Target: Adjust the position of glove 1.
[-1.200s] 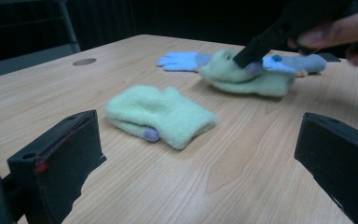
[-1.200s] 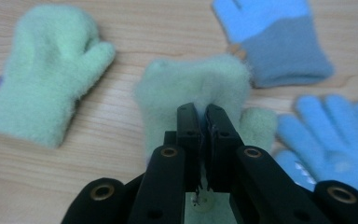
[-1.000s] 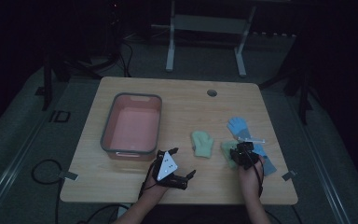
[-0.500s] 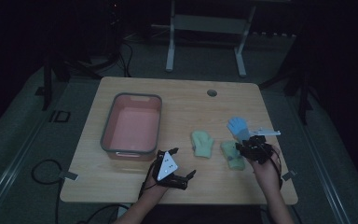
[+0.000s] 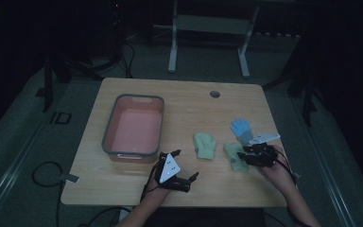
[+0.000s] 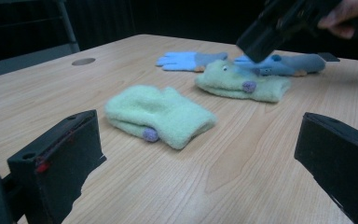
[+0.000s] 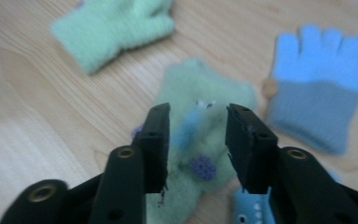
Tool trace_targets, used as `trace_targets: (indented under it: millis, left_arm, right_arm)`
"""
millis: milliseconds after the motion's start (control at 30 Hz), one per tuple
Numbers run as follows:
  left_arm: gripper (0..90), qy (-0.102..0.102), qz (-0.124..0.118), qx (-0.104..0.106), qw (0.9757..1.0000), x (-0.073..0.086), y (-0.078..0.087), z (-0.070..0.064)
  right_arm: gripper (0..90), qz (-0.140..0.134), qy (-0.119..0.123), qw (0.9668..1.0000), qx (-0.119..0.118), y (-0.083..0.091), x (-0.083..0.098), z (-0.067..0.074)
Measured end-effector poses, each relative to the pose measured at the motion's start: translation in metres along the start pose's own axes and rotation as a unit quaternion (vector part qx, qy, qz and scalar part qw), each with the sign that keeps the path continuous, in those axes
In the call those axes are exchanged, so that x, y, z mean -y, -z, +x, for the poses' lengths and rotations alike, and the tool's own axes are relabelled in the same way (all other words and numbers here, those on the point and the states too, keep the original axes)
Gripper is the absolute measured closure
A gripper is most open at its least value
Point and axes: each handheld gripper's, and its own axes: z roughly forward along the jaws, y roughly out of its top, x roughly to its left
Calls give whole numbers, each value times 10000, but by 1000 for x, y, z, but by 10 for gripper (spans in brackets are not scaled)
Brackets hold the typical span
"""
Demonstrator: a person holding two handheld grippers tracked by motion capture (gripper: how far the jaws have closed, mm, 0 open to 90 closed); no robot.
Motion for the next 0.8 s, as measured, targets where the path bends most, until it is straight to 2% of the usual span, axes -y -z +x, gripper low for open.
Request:
trace_targets:
  millis: [100,200,300,433,533,600,700,800]
  left_arm:
    - [6,-11,-6,-1,10000,0,0,0]
    - [6,-7,-11,1,10000,0,0,0]
    - [6,-8,-13,3,10000,0,0,0]
    - [6,-20,-6,1,10000,0,0,0]
    - [6,-18,-6,1,10000,0,0,0]
    - [6,-8,-3,5,10000,0,0,0]
    - [6,-10,-6,5,10000,0,0,0]
    - [6,-14,-4,5,10000,0,0,0]
  right_arm:
    - [552,-2,-240,9996,117,-11,8,2]
    - [546,148,-331,9992,173,-21,16,4]
    - [577,107,-584,9982,82,-24,21,3]
    - [703,162,-487,9986,140,-25,18,8]
    - [781,105,-665,9976,183,-26,19,11]
    - [798,79,-831,9962,248,-26,19,13]
    - [821,142,-874,9954,366,-21,11,15]
    - [824,14,-959,9940,522,-11,-3,18]
